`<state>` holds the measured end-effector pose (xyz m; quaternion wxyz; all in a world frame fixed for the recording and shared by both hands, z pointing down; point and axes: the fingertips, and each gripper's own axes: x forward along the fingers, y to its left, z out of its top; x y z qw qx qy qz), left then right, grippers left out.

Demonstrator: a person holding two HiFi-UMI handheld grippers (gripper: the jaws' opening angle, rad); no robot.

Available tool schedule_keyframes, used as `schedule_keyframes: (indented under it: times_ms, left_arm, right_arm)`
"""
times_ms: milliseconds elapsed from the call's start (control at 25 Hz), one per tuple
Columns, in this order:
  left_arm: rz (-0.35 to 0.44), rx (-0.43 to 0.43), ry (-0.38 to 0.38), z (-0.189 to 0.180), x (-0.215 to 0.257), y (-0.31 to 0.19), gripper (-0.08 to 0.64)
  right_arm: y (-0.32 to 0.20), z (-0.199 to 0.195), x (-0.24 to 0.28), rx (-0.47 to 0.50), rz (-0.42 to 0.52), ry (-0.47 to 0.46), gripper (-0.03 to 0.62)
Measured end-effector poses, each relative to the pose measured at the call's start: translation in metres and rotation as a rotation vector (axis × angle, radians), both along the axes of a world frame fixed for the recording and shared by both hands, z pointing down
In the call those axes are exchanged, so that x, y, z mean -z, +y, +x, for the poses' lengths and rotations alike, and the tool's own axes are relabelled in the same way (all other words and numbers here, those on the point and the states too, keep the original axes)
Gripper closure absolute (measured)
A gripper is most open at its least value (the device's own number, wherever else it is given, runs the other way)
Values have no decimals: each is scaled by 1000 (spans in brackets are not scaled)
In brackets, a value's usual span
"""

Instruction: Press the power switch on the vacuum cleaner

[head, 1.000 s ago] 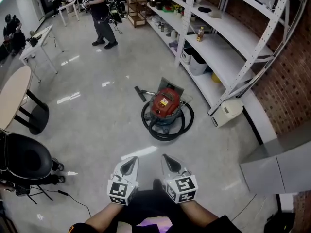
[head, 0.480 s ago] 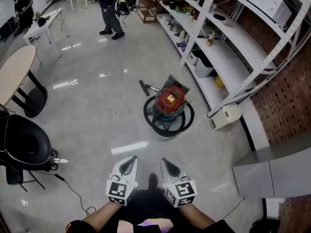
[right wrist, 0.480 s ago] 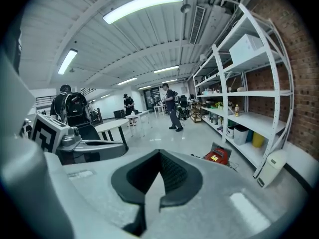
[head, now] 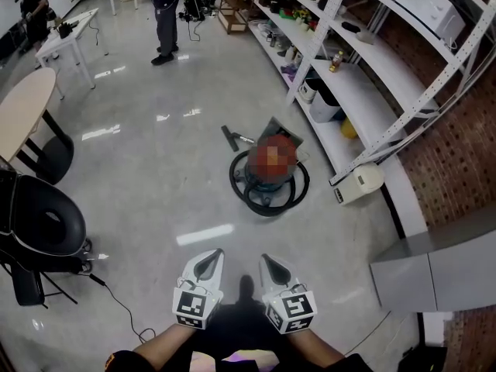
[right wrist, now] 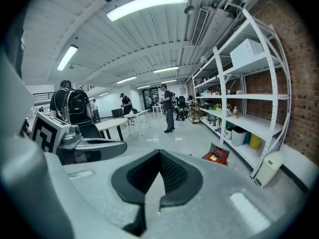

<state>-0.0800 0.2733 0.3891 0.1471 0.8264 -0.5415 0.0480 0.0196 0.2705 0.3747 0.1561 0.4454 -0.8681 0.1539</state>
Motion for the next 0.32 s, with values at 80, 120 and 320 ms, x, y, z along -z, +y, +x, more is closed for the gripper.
schedule_keyframes:
  times_ms: [80,120,320]
  left_arm:
    - [3,0,-3,0,1,1,546]
    - [5,1,-5,-1,2,1,545]
    - [8,4,1,-12,-5,3,545]
  right_arm:
    - [1,1,1,3,3,2,601]
    - [1,0,1,5,5,4,601]
    - [2,-10,-2,11,18,14,601]
